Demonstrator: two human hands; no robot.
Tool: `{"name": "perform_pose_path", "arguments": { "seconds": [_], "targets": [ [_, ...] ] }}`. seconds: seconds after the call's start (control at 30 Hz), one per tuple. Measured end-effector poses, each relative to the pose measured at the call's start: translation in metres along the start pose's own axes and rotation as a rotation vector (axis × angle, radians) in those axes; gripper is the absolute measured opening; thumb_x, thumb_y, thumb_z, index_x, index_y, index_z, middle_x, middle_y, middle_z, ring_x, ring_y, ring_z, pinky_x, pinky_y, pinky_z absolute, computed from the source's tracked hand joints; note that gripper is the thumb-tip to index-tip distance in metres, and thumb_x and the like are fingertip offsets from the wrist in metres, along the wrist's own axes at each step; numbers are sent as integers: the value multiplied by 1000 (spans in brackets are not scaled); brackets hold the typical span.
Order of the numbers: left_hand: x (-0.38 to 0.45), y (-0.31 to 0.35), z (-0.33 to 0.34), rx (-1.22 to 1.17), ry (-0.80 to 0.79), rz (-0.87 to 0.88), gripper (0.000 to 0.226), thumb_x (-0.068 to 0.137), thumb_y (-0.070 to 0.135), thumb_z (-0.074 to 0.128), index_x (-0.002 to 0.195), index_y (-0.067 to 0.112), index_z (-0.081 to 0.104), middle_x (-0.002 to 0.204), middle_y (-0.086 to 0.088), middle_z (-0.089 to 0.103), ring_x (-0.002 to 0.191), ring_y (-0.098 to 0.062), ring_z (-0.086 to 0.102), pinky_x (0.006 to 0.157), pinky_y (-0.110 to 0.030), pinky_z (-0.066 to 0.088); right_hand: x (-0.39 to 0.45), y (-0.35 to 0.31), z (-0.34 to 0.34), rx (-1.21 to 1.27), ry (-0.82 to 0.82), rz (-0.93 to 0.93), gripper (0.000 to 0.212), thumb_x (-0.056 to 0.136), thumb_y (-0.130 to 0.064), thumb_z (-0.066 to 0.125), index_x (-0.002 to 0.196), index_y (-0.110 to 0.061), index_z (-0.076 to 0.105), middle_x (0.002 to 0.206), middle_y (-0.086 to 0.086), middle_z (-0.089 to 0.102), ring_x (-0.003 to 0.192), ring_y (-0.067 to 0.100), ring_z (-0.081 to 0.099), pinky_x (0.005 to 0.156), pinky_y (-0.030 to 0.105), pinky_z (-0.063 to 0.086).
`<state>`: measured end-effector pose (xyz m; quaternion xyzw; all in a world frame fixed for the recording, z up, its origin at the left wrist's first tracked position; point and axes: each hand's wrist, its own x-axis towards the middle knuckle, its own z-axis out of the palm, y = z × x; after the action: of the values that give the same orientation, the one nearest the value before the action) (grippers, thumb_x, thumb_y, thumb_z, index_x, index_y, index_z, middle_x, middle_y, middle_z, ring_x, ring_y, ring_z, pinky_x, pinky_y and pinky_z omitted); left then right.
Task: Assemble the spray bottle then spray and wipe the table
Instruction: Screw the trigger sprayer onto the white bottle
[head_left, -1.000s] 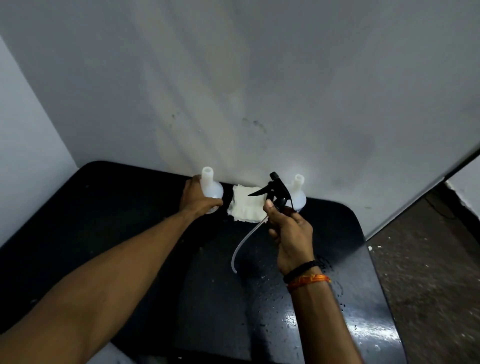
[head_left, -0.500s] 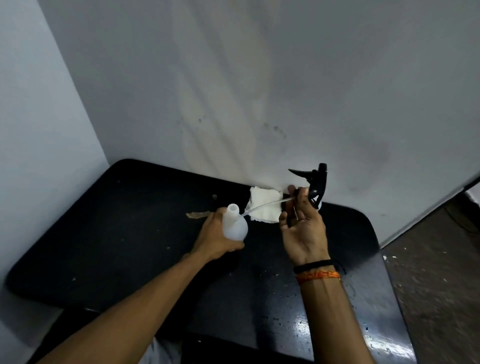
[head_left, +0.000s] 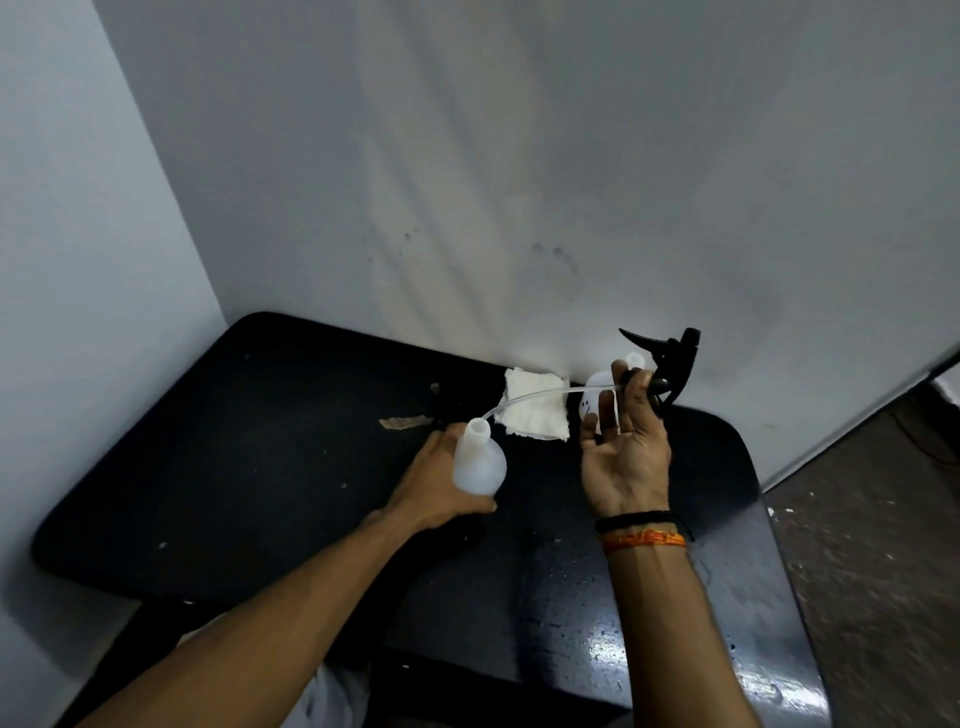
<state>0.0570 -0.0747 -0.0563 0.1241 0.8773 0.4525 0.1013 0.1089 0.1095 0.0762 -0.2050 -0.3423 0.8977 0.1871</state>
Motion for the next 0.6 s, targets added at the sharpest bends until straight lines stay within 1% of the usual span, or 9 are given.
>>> {"name": "perform_pose_path", "arguments": {
  "seconds": [0.07, 0.13, 0.23, 0.3, 0.37, 0.47, 0.53, 0.6],
  "targets": [
    [0, 0, 0, 1, 9, -3, 99, 48, 45, 94, 132, 39, 43, 126, 8, 48, 112, -15, 57, 95, -38, 54, -1, 1, 1, -32, 8, -23, 37, 76, -38, 73, 111, -25, 68, 133, -3, 67, 98, 8, 61, 89, 28, 43],
    [0, 0, 0, 3, 27, -2, 95, 46, 44, 94, 128, 39, 46, 123, 9, 51, 110, -15, 58, 93, -37, 55, -3, 3, 2, -64, 8, -36, 39, 74, -38, 75, 110, -25, 69, 131, -3, 69, 102, 10, 62, 93, 30, 43],
    [-2, 3, -1, 15, 42, 0, 90, 43, 44, 93, 121, 40, 49, 118, 11, 55, 105, -13, 60, 89, -38, 57, -3, 6, 4, -114, 4, -62, 45, 71, -40, 77, 113, -26, 68, 123, -8, 73, 113, 11, 63, 95, 31, 44],
    [-3, 5, -2, 11, 41, 9, 90, 43, 42, 93, 122, 40, 50, 118, 10, 56, 106, -14, 61, 90, -37, 56, -3, 8, 5, -162, 3, -105, 53, 70, -41, 79, 118, -22, 68, 119, -8, 74, 119, 13, 62, 94, 32, 44],
    [-4, 7, -3, 2, 41, 35, 91, 44, 38, 94, 125, 37, 52, 120, 9, 57, 108, -14, 61, 92, -35, 55, -3, 11, 5, -240, 9, -173, 58, 69, -41, 81, 121, -17, 70, 117, -7, 75, 119, 13, 64, 90, 33, 43],
    [-7, 15, -6, -25, 28, 57, 94, 47, 34, 96, 130, 33, 52, 124, 10, 56, 111, -13, 59, 93, -31, 52, -1, 16, 6, -288, -22, -248, 50, 70, -29, 83, 116, -11, 73, 113, 2, 76, 106, 14, 68, 88, 33, 46],
    [-9, 23, -8, -44, 19, 73, 97, 47, 34, 97, 133, 32, 51, 127, 11, 57, 113, -11, 58, 94, -28, 50, -1, 19, 6, -290, -91, -272, 47, 70, -20, 84, 113, -6, 73, 109, 7, 77, 101, 14, 71, 88, 27, 51],
    [-11, 30, -11, -66, -7, 84, 105, 46, 35, 97, 138, 32, 47, 130, 12, 56, 115, -9, 57, 95, -27, 50, -2, 22, 5, -338, -151, -274, 41, 72, -15, 84, 111, -6, 73, 106, 7, 78, 101, 13, 73, 84, 21, 55]
  ]
}}
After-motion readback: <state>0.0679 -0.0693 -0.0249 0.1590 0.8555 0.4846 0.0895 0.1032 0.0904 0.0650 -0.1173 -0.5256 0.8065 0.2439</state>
